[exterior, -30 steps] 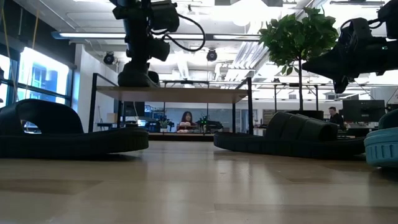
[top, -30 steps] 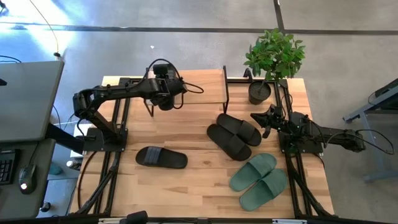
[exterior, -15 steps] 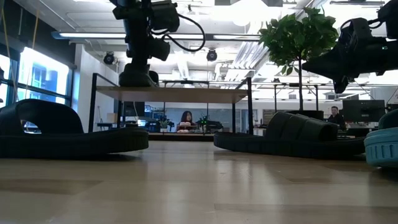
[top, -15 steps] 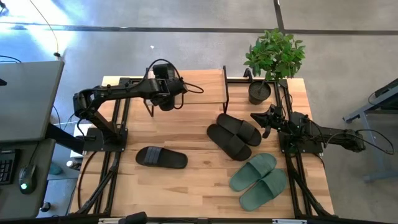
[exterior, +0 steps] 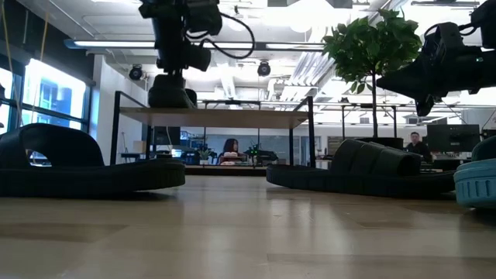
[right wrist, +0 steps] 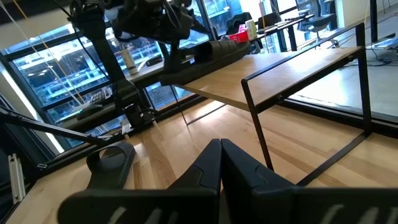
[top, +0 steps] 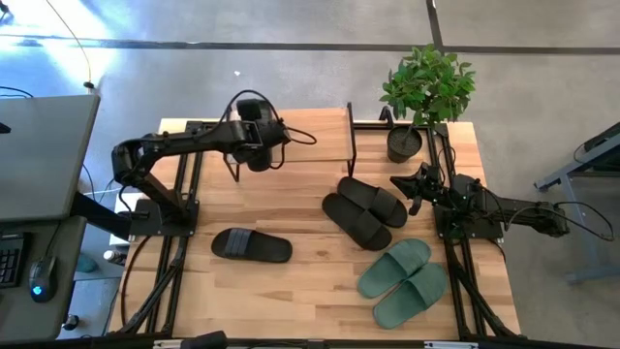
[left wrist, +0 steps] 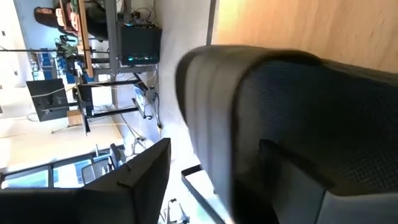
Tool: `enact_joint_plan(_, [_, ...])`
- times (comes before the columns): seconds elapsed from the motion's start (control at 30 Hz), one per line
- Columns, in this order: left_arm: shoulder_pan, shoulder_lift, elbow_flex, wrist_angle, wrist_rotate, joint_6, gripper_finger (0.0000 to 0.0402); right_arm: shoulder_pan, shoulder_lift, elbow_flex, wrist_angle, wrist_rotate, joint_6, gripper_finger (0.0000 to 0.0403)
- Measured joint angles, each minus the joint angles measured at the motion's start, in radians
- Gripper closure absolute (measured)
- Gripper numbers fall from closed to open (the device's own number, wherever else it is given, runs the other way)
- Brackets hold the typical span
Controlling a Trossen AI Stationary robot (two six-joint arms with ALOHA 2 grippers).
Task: Pick and place slides into the shelf
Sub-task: Put the bottom slide on the shelf
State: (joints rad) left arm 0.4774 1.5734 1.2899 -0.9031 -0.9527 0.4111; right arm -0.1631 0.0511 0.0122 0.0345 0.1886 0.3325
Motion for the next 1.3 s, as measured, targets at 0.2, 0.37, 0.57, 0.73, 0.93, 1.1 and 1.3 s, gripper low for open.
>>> enact_joint_plan(0.2, [0.0, -0.001, 0.104, -0.083, 0.073, 0.001, 0.0148, 0.0, 0.0, 0.0, 0.0, 0.0, 0.0, 0.0402])
enact_joint_plan(0.37, [0.0, -0.001, 0.207, -0.21, 0.209, -0.007, 0.0148, 0.0, 0.0, 0.0, 0.0, 0.0, 0.0, 0.0402])
enact_joint_plan(0.57, [0.0, -0.001, 0.406, -0.442, 0.435, -0.206, 0.0163, 0.0, 0.0, 0.0, 0.0, 0.0, 0.003, 0.0402])
enact_joint_plan(0.73, [0.0, -0.001, 0.609, -0.54, 0.896, -0.388, 0.0182, 0.0, 0.0, 0.0, 0.0, -0.004, 0.008, 0.0402])
enact_joint_plan(0.93, [-0.035, -0.003, 0.76, -0.506, 1.534, -0.49, 0.0208, 0.0, 0.0, 0.0, 0.0, -0.004, 0.008, 0.0402])
enact_joint_plan(1.1, [-0.181, -0.003, 0.818, -0.424, 1.607, -0.639, 0.0233, 0.0, 0.0, 0.0, 0.0, -0.004, 0.008, 0.0402])
enact_joint_plan(1.3, [-0.398, 0.002, 0.82, -0.318, 1.322, -0.942, 0.0257, 0.0, 0.0, 0.0, 0.0, -0.004, 0.008, 0.0402])
